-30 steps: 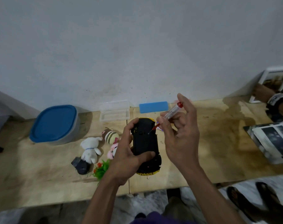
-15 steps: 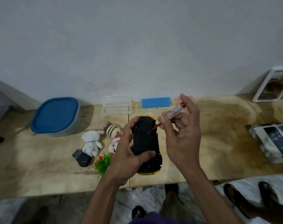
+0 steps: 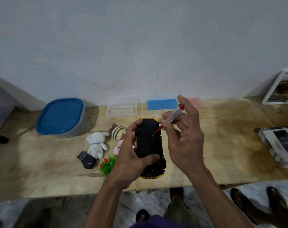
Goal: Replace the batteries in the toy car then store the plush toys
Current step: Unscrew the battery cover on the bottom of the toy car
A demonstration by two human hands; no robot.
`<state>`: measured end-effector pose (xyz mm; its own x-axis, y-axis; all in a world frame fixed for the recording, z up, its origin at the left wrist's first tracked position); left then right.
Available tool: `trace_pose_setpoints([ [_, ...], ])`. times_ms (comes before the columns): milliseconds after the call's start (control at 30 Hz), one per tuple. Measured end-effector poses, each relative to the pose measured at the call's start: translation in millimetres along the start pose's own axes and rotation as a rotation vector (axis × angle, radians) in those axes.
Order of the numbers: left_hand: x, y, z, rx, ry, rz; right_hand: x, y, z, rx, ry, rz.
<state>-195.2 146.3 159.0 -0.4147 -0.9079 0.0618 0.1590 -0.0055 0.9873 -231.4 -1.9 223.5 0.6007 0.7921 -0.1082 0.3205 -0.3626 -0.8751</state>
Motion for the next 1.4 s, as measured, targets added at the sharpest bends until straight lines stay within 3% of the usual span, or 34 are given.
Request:
trace_pose_setpoints([
  [267,-0.7,0.1,-0.1,-0.011,0.003,-0.007,-1.9,-3.5,1.3,-0.019,0.004,-0.003],
  [600,-1.3,-3.1,6.3,-0.020,0.010,-0.018,5.0,-13.6,-2.4,-0.048,-0.141,0.047],
  [1400,-10.2,-8.0,14.5,-0.038,0.026,0.065,12.3,-29.4,-3.4,-0.072,-0.131,0.041],
])
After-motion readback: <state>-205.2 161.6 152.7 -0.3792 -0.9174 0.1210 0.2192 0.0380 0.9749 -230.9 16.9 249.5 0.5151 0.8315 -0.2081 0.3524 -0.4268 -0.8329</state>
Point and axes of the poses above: each hand's wrist, its own z-axis away from the middle knuckle, its own x-axis out of the palm, y = z × x, the point moved 8 cm from there along -z, towards the middle knuckle, and after that the axes turned 3 degrees about y, right-handed, at the moved point
